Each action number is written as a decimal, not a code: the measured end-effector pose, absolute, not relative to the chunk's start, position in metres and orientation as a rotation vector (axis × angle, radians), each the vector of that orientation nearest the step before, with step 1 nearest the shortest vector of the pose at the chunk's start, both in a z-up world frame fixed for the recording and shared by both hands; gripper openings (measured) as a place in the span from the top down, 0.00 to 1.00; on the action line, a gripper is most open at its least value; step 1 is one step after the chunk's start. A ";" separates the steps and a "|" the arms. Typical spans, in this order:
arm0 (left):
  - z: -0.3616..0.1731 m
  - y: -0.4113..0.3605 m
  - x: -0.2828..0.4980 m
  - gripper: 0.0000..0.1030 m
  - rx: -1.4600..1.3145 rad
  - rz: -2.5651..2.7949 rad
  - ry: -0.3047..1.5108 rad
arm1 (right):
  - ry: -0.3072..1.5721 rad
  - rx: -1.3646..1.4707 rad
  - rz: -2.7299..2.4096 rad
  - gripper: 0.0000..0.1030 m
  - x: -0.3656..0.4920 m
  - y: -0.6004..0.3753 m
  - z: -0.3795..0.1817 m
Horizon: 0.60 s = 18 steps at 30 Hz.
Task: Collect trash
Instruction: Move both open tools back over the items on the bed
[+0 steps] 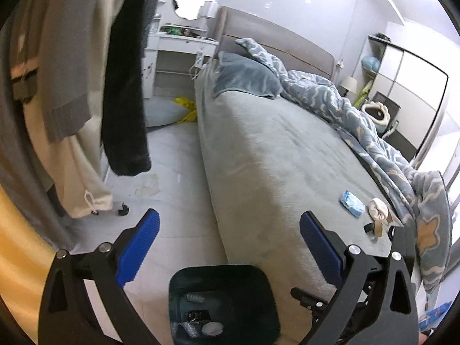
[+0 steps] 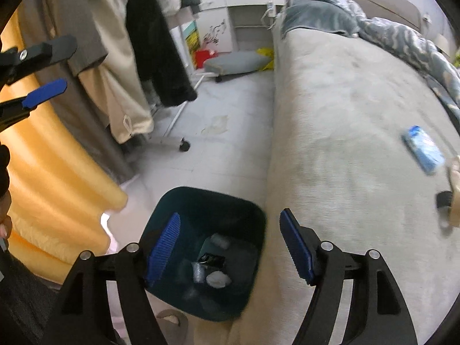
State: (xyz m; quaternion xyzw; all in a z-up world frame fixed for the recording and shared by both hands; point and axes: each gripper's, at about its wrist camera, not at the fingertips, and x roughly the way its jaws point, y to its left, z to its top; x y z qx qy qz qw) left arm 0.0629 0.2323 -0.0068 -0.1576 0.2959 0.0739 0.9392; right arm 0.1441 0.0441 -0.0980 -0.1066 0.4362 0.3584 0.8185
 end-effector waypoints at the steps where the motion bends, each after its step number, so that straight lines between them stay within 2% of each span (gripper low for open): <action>1: -0.004 0.225 0.066 0.04 -0.318 0.135 0.601 | 0.925 -0.219 0.755 0.29 0.147 0.039 -0.096; 5: 0.006 0.200 0.077 0.03 -0.317 0.083 0.584 | 0.907 -0.205 0.724 0.23 0.152 0.011 -0.085; 18: 0.014 0.121 0.109 0.03 -0.239 -0.023 0.593 | 0.837 -0.169 0.551 0.21 0.171 -0.087 -0.060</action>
